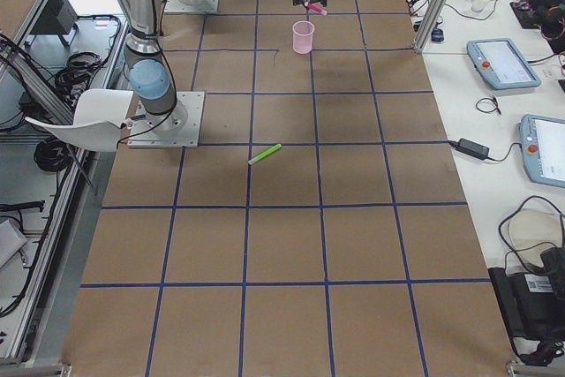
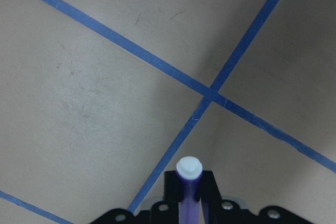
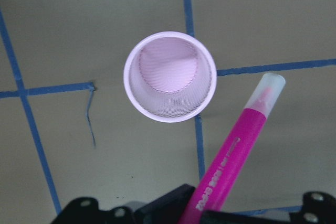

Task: Insert purple and pink pens into pink cup

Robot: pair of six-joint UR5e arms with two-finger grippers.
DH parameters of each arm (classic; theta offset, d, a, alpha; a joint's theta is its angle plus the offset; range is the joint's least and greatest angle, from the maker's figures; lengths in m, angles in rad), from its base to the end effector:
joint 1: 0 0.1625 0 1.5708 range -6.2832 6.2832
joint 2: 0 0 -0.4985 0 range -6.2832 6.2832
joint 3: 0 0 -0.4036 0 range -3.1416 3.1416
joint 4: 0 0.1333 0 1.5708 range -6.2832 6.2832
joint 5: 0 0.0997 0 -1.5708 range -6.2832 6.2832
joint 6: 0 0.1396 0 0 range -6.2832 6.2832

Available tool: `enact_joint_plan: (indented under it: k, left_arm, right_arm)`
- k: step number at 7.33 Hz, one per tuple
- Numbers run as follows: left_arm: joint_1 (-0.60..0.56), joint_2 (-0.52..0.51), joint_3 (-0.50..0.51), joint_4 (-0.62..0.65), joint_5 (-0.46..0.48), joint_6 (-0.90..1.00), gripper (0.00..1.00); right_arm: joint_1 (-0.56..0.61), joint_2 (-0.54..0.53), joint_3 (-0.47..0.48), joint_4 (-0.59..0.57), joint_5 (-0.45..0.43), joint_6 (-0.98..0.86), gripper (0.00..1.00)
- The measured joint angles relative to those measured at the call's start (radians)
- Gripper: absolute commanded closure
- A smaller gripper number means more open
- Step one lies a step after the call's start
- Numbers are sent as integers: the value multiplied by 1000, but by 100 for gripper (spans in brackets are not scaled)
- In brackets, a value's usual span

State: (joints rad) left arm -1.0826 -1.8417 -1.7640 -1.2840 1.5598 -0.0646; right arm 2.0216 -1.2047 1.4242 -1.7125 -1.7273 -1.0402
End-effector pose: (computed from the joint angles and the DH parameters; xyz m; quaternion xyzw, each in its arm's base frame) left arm 0.1472 -0.5647 0.3072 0.2723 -0.9581 -0.0854 0.0240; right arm 0.3884 -0.5464 0.3949 0.6780 -0.7299 -0.0598 0.0635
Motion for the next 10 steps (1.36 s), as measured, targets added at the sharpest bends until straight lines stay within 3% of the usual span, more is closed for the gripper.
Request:
enact_joint_plan:
  k: [3, 4, 5, 6, 7, 10]
  left_arm:
    - [1, 1, 1, 0, -2, 0, 100]
    - [0, 2, 4, 1, -5, 0, 100]
    - [-1, 6, 9, 1, -6, 0, 100]
    - [-2, 9, 12, 1, -6, 1, 100]
    - [-1, 10, 13, 1, -7, 4, 100]
    - [-3, 22, 22, 2, -7, 9, 100]
  right_arm:
    - [16, 20, -4, 108, -44, -134, 96]
    - [17, 34, -4, 111, -56, -162, 90]
    - [17, 46, -3, 106, -62, -174, 77]
    - [18, 58, -3, 99, -64, -175, 30]
    - [18, 69, -3, 94, -64, -176, 0]
    - [16, 106, -41, 73, -62, -205, 0]
